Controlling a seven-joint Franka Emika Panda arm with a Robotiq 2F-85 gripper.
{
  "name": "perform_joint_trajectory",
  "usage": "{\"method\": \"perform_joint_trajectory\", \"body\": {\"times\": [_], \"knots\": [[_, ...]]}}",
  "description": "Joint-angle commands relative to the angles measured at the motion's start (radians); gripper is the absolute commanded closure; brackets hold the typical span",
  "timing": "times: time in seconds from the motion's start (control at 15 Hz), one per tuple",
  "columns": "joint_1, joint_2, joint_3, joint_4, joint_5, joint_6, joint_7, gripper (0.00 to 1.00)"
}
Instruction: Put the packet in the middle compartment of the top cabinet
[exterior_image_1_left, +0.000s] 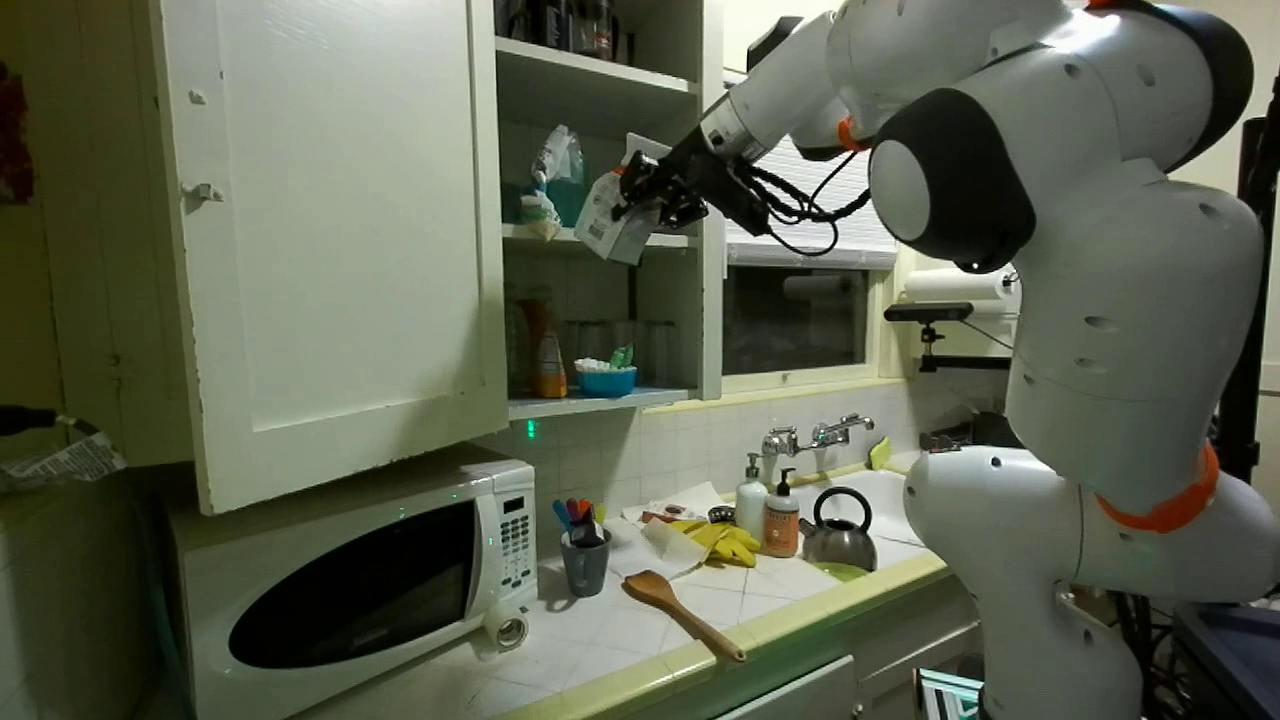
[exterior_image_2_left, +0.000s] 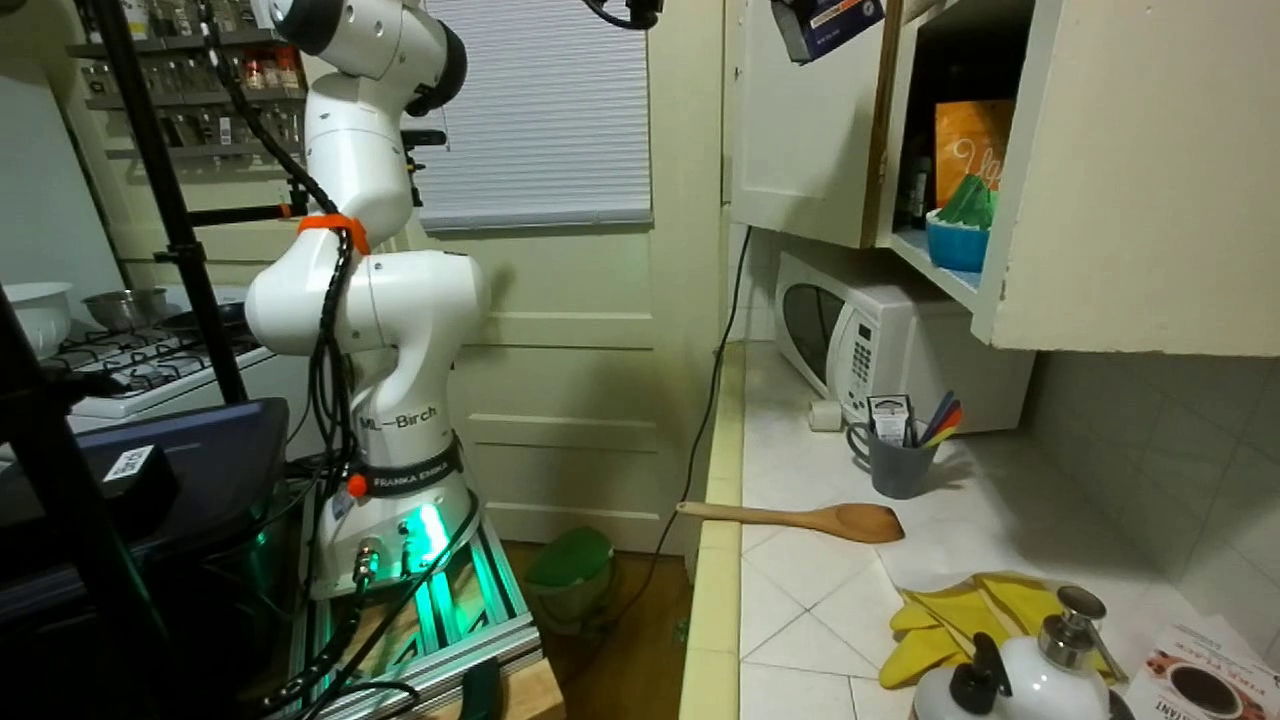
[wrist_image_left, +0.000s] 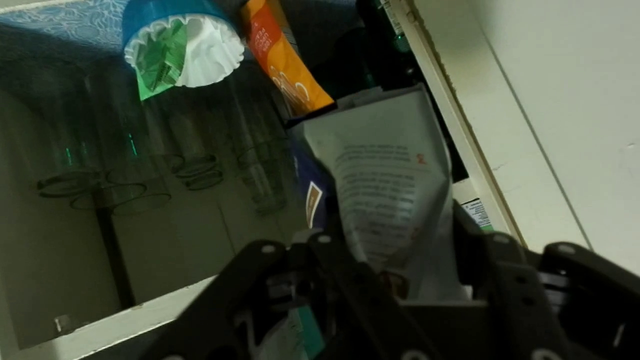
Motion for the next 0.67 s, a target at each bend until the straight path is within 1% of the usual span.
{"method": "perform_joint_trajectory", "body": {"times": [0.0, 0.07, 0.13, 0.27, 0.33, 0.4, 0.6], "knots": [[-0.003, -0.008, 0.005, 0.011, 0.002, 0.0, 0.0, 0.49], [-0.005, -0.012, 0.006, 0.019, 0.002, 0.0, 0.0, 0.49], [-0.005, -0.013, 0.006, 0.024, 0.002, 0.0, 0.0, 0.74], [-0.017, -0.015, 0.031, 0.032, -0.006, -0.009, 0.005, 0.74], [-0.148, 0.033, 0.09, 0.025, 0.089, 0.046, -0.037, 0.74], [-0.162, 0.033, 0.108, 0.028, 0.103, 0.037, -0.037, 0.74], [-0.263, 0.069, 0.165, 0.049, 0.197, 0.026, -0.036, 0.74]]}}
